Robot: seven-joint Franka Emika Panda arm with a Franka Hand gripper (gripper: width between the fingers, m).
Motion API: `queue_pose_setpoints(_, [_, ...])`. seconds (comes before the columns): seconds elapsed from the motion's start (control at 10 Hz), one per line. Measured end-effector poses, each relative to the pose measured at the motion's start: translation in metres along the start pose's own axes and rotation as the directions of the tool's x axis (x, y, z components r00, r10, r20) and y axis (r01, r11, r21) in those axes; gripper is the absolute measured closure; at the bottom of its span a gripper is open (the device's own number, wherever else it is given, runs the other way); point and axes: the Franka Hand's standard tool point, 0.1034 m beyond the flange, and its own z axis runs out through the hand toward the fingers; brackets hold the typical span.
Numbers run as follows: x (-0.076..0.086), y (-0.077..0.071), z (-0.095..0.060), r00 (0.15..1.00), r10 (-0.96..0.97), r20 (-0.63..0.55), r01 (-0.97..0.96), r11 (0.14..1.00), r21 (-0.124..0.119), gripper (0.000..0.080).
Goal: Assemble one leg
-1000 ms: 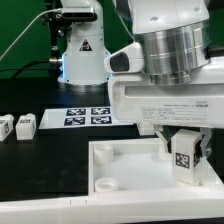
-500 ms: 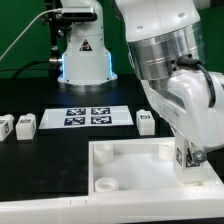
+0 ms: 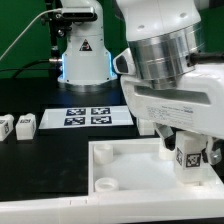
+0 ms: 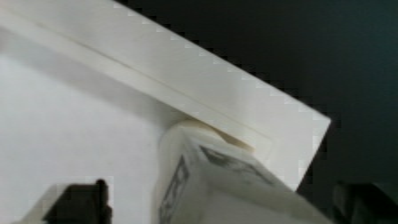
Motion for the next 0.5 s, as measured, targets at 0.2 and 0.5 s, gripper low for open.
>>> queue_pose_setpoints(0.2, [-0.0027,-0.0022,0.0011,0.983,-0.183,-0.011,0.183,0.983,-0.014,0.0151])
queue_pose_setpoints(0.5, [0.0019,-0.0007,0.0001,0.86,-0.51,-0.011,0.509,0.86,-0.031,0.015])
